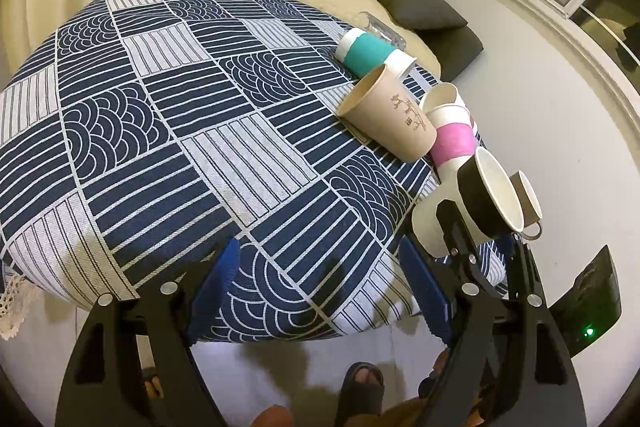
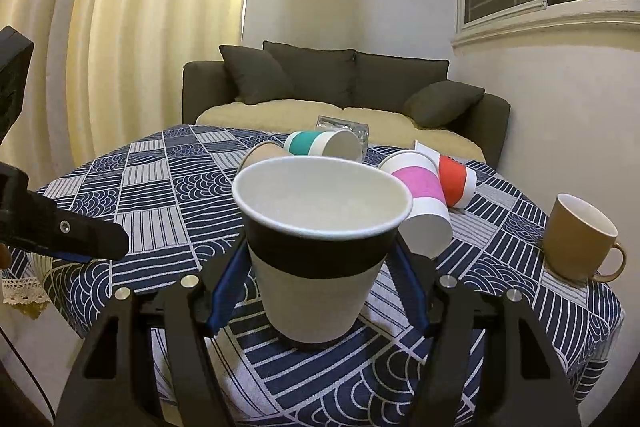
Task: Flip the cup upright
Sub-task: 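Lower the upright cup onto the cloth and open the right gripper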
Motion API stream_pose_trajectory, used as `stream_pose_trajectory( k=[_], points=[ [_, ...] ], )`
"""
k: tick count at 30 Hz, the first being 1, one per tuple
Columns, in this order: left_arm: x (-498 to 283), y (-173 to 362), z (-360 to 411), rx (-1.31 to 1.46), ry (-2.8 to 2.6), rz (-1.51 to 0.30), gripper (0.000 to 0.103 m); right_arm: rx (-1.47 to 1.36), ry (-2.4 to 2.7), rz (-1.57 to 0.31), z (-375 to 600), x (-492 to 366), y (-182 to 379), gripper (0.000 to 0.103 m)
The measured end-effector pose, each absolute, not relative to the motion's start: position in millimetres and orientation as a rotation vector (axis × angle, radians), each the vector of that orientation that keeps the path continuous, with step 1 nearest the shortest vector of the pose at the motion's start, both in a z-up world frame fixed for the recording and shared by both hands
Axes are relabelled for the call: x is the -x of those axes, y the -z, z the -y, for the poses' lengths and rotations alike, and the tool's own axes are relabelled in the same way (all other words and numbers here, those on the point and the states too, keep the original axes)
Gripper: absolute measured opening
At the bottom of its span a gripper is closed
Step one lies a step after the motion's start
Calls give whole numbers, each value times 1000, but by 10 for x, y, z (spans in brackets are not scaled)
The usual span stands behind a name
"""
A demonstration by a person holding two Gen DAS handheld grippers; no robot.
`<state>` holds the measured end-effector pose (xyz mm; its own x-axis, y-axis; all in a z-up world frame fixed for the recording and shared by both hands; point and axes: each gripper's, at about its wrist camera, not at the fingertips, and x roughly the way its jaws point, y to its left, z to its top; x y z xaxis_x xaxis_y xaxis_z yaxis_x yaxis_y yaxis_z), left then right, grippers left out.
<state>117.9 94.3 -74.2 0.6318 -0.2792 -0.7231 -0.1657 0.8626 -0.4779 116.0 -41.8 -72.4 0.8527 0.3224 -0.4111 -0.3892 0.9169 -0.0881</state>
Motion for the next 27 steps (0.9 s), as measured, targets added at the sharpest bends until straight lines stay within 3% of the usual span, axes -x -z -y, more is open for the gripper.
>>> stream_pose_trajectory(
  k=[14,27],
  points=[
    [-1168,733,-969,550,58,-887,80,162,-389,-417,513,-1082,647,89],
    [-966,569,-873,486,55,-827,80,128,-422,-437,931,-750,232,98]
  ],
)
